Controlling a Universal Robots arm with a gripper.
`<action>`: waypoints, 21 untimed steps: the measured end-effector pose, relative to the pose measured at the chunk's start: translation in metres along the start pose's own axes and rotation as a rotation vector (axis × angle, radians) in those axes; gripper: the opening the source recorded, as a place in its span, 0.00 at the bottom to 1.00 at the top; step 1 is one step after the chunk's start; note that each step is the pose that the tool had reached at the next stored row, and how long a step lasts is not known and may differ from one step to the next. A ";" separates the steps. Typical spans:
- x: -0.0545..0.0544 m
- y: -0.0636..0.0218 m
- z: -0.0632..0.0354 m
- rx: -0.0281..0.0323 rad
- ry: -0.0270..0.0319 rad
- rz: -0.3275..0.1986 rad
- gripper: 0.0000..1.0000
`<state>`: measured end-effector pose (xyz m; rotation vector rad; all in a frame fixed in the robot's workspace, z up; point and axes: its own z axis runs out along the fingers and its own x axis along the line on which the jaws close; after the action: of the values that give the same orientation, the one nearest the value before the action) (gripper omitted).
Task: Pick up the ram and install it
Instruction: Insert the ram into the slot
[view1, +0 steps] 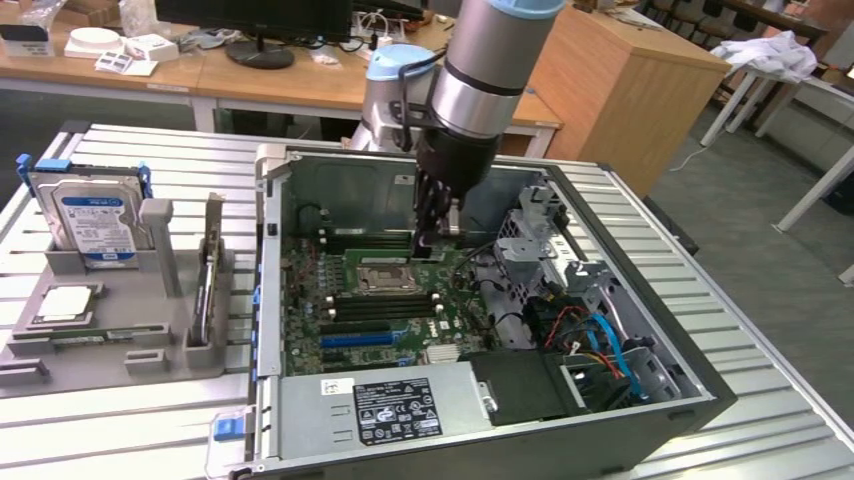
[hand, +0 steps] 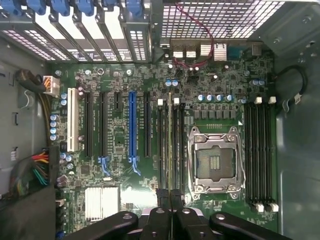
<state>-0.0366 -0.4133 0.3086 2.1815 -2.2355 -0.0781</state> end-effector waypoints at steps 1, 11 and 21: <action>0.000 -0.0001 0.0016 0.0000 0.0000 0.000 0.12; 0.000 -0.0008 0.0172 0.0001 -0.0001 0.000 0.12; 0.001 -0.0014 0.0292 0.0001 -0.0001 0.000 0.12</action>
<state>-0.0365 -0.4133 0.2794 2.1816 -2.2356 -0.0781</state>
